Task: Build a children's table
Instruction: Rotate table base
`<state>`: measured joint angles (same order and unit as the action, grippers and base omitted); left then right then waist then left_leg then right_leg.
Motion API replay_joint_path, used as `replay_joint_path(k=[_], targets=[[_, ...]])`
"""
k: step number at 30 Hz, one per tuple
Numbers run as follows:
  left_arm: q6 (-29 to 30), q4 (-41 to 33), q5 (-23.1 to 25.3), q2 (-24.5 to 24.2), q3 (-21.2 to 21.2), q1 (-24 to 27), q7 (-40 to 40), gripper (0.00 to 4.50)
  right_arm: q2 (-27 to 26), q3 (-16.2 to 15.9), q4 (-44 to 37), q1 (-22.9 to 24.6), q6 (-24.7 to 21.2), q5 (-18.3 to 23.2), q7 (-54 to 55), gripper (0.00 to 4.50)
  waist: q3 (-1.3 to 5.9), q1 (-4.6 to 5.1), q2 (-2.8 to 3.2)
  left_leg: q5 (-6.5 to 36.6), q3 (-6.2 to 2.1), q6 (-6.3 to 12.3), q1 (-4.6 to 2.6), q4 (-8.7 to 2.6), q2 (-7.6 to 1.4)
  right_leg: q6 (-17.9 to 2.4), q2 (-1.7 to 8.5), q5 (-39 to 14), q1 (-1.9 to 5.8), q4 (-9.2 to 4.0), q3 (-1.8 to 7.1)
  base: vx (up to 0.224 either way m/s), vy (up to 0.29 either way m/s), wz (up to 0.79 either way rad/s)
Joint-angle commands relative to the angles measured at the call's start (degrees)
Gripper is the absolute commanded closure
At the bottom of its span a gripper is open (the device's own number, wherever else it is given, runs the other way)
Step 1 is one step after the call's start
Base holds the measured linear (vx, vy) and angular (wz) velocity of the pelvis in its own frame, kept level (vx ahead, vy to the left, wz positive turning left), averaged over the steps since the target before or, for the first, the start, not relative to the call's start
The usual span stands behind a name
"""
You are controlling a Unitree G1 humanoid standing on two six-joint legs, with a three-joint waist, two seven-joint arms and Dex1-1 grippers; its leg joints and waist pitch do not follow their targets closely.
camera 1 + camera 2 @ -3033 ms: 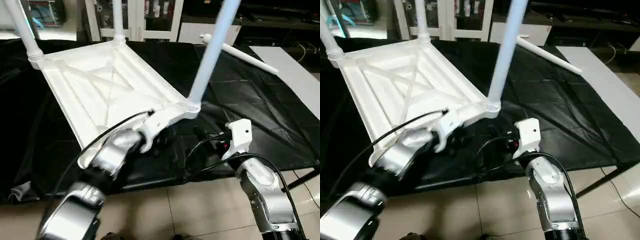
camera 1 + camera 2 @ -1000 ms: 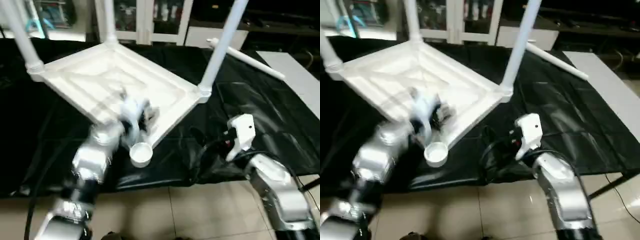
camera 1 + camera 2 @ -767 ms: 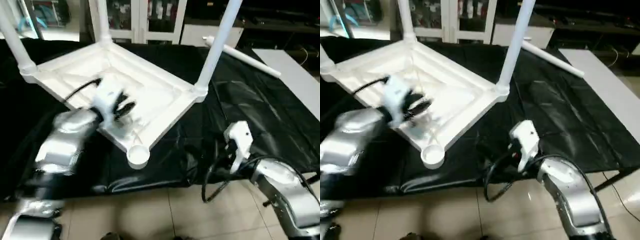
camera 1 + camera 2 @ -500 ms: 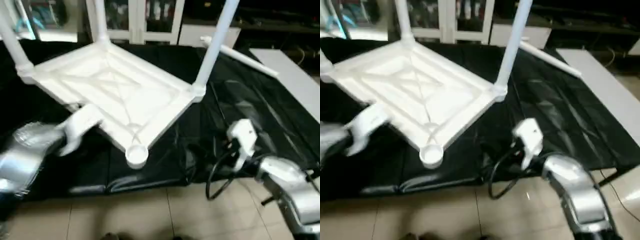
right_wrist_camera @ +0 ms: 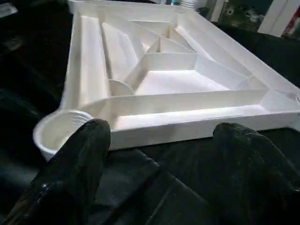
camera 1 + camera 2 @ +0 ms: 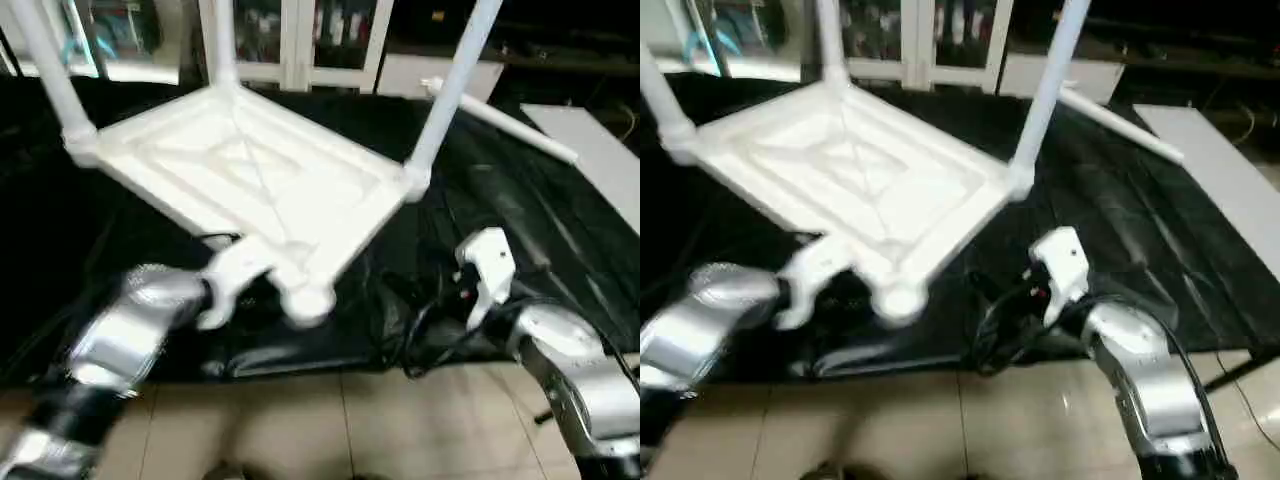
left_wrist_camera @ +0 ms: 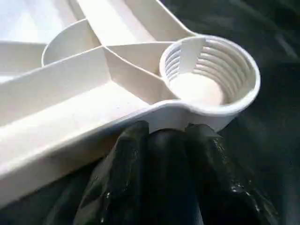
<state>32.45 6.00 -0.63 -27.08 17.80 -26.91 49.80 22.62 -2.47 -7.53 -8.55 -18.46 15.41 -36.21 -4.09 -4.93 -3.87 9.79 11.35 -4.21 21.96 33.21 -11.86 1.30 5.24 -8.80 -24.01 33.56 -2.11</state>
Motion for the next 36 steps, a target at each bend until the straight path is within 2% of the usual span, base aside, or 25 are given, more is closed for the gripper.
replay_joint_path(k=[1,3,10,11,14,15,16,17,18,19,20,21,23,24,25,27,28,29,30,31,32,33,34,35,36], targets=[[-2.92,4.47,1.70,1.84,0.24,-2.25,-3.02,2.83,0.18,0.76,0.08,-0.03,0.05,-0.19,0.59,0.64,3.41,0.25,0.82,14.07,-0.55,-0.66,-1.24,-4.21,-0.86,-8.19,1.70,-13.17,2.04,-3.31,1.60,0.000,0.000,0.00],[-6.93,12.89,3.58,5.71,-0.71,-6.37,-9.36,2.83,-0.02,1.09,-0.21,0.12,0.05,-0.28,0.99,0.64,3.60,0.19,0.90,14.65,-0.60,-0.59,-1.35,-4.05,-0.84,-8.15,1.78,-13.18,2.11,-3.37,1.51,0.000,0.000,0.00],[-13.36,24.53,6.28,9.35,-0.65,-11.56,-16.85,2.83,-0.20,0.82,-1.24,1.20,0.08,-0.43,1.57,0.64,3.65,0.16,0.86,14.80,-0.88,-0.14,-1.06,-4.11,-0.95,-8.56,1.88,-12.09,2.43,-3.34,1.33,0.000,0.000,0.00],[-14.10,25.75,6.41,9.71,-0.55,-11.93,-16.97,2.83,-0.21,0.79,-1.81,1.61,0.00,-0.32,1.61,0.64,3.65,0.07,1.62,14.56,-0.88,-0.19,-1.14,-4.10,-0.91,-8.90,1.83,-11.41,2.34,-3.26,1.36,0.000,0.000,0.00],[-14.20,21.26,2.76,11.02,-2.34,-9.70,-13.08,2.83,-0.32,1.60,-4.26,3.21,-0.17,1.00,1.60,0.64,3.72,0.08,1.70,13.45,-0.77,0.33,-1.13,-3.94,-0.98,-11.30,1.78,-6.97,2.66,-2.85,1.34,0.000,0.000,0.00],[-14.91,17.64,0.70,11.21,-3.40,-7.97,-11.47,2.83,-0.61,2.31,-4.88,3.54,-0.24,1.60,1.99,0.64,3.74,-0.06,2.35,13.12,-0.82,0.47,-1.20,-3.93,-1.05,-11.90,1.87,-6.24,2.71,-2.72,1.36,0.000,0.000,0.00],[-16.22,14.71,-1.95,11.75,-4.89,-6.29,-10.29,2.83,-1.00,3.11,-5.44,3.81,-0.31,1.99,2.77,0.64,3.65,0.03,2.05,12.23,-0.68,1.09,-1.00,-3.86,-1.11,-13.03,1.88,-4.68,2.79,-2.59,1.39,0.000,0.000,0.00],[-18.21,12.34,-4.78,12.60,-6.69,-4.78,-9.93,2.83,-1.48,3.93,-5.89,3.93,-0.50,2.30,3.75,0.64,3.72,-0.12,2.72,12.13,-0.70,1.21,-1.18,-3.81,-1.11,-13.54,1.92,-4.43,2.71,-2.52,1.39,0.000,0.000,0.00],[-18.21,12.34,-4.78,12.60,-6.69,-4.78,-9.93,2.83,-1.48,3.93,-5.89,3.93,-0.50,2.30,3.75,0.64,3.56,0.04,2.45,12.81,-0.57,1.44,-0.96,-3.85,-1.14,-14.26,1.96,-4.60,2.79,-2.68,1.40,0.000,0.000,0.00],[-19.98,8.72,-8.63,14.39,-9.99,-2.35,-11.74,2.83,-2.25,4.94,-6.37,4.21,-0.36,2.32,5.35,0.64,3.70,-0.06,2.86,13.39,-0.55,1.28,-1.25,-3.77,-1.20,-14.54,1.91,-5.11,2.76,-2.66,1.37,0.000,0.000,0.00],[-20.39,7.90,-9.58,14.89,-10.86,-1.76,-12.37,2.83,-2.44,5.17,-6.47,4.28,-0.31,2.29,5.76,0.64,3.51,0.04,2.76,14.21,-0.51,1.41,-1.09,-3.87,-1.19,-14.35,1.89,-6.44,2.79,-2.86,1.36,0.000,0.000,0.00],[-20.05,4.92,-10.67,16.17,-13.27,0.44,-16.04,2.83,-3.32,5.95,-6.78,4.47,0.20,1.32,8.09,0.64,3.99,-0.02,3.38,14.46,-0.57,1.25,-1.26,-3.81,-1.20,-14.17,1.89,-7.07,2.94,-2.76,1.33,0.000,0.000,0.00],[-19.80,-0.23,-11.77,19.92,-19.15,4.73,-25.37,2.83,-6.89,8.56,-7.55,4.16,-1.71,0.15,15.79,0.64,3.71,0.60,2.91,14.67,-0.50,1.26,-0.81,-3.91,-1.25,-13.81,1.73,-7.65,2.93,-3.08,1.23,0.000,0.000,0.00],[-21.02,-2.21,-11.73,21.59,-21.22,6.90,-28.41,2.83,-8.37,9.37,-7.92,4.58,-1.54,-0.31,18.52,0.64,4.21,0.66,3.08,14.97,-0.48,1.11,-1.05,-3.77,-1.13,-12.75,1.83,-10.24,3.03,-3.23,1.25,0.000,0.000,0.00],[-23.26,-3.42,-9.37,21.98,-21.82,8.65,-31.66,2.83,-9.00,9.24,-8.51,4.83,-1.04,-1.01,19.56,0.64,4.22,0.98,2.81,15.61,-0.42,1.23,-0.94,-3.78,-1.00,-11.20,1.70,-13.73,2.96,-3.73,1.20,0.000,0.000,0.00],[-23.24,-4.90,-7.56,22.20,-22.42,10.51,-34.09,2.83,-9.47,8.71,-8.94,4.87,0.12,-2.84,20.93,0.64,4.24,1.22,3.12,16.52,-0.67,0.68,-0.94,-3.89,-1.05,-8.12,1.63,-18.03,2.72,-4.05,1.20,0.000,0.000,0.00],[-22.78,-6.41,-4.58,22.52,-22.39,12.92,-37.32,2.83,-10.69,8.27,-8.67,4.55,0.80,-5.16,23.72,0.64,3.91,1.06,1.99,15.53,-2.77,3.69,2.36,-5.07,0.09,-6.47,2.51,-18.46,4.91,-3.40,-1.26,0.000,0.000,0.00],[-22.82,-6.38,-2.67,22.57,-21.53,13.72,-38.74,2.83,-11.49,8.10,-7.75,4.15,1.36,-6.24,25.33,0.64,4.06,1.58,3.63,15.66,-3.32,4.50,1.93,-5.55,-0.22,-6.21,2.15,-18.70,4.73,-3.55,-2.25,0.000,0.000,0.00],[-22.82,-6.35,-2.35,22.57,-21.37,13.84,-38.96,2.83,-11.63,8.07,-7.58,4.07,1.46,-6.42,25.60,0.64,3.94,2.70,4.33,17.85,-5.22,4.69,1.60,-5.38,-0.52,-7.03,1.70,-16.82,4.36,-3.50,-3.36,-0.006,-0.039,0.46],[-23.69,-5.43,0.47,23.59,-19.61,13.67,-42.08,2.83,-12.39,7.44,-5.28,2.75,2.21,-7.13,26.85,0.64,3.78,3.48,4.46,22.36,-7.51,3.52,1.10,-5.89,-1.95,-9.61,0.77,-13.61,4.34,-3.04,-4.30,0.005,-0.066,0.55],[-23.56,-5.25,0.80,24.31,-19.26,13.41,-43.11,2.83,-12.51,7.13,-4.53,2.19,2.43,-7.24,26.93,0.64,3.72,3.95,5.80,27.10,-10.51,3.38,0.72,-7.01,-3.17,-11.75,-0.29,-11.88,4.49,-0.86,-5.19,0.005,-0.066,0.55],[-23.56,-5.25,0.80,24.31,-19.26,13.41,-43.11,2.83,-12.51,7.13,-4.53,2.19,2.43,-7.24,26.93,0.64,3.33,4.10,6.22,30.65,-12.16,3.56,0.00,-7.95,-4.23,-12.84,-0.98,-11.90,3.82,0.61,-5.34,-0.023,-0.097,0.56],[-23.14,-5.26,1.13,25.43,-18.93,13.00,-44.67,2.83,-12.74,6.89,-3.42,1.13,2.48,-7.18,26.92,0.64,3.09,4.61,6.21,32.84,-15.33,4.76,-1.05,-8.75,-5.31,-14.47,-1.69,-12.61,2.80,3.65,-4.82,-0.010,-0.138,0.65],[-23.12,-5.37,1.40,25.95,-18.54,12.94,-45.14,2.83,-12.72,6.75,-2.51,0.30,2.62,-7.31,26.81,0.64,3.05,4.25,5.86,32.96,-16.72,6.02,-0.88,-9.07,-4.58,-15.41,-1.75,-13.01,2.44,5.20,-3.69,-0.010,-0.138,0.65],[-23.31,-5.49,2.35,26.16,-17.88,12.97,-46.09,2.83,-12.59,6.57,-1.73,-0.46,2.73,-7.45,26.75,0.64,2.73,4.01,5.40,33.39,-16.41,5.93,0.09,-9.67,-3.65,-16.13,-1.64,-13.28,2.79,5.39,-3.40,-0.013,-0.189,0.73]])
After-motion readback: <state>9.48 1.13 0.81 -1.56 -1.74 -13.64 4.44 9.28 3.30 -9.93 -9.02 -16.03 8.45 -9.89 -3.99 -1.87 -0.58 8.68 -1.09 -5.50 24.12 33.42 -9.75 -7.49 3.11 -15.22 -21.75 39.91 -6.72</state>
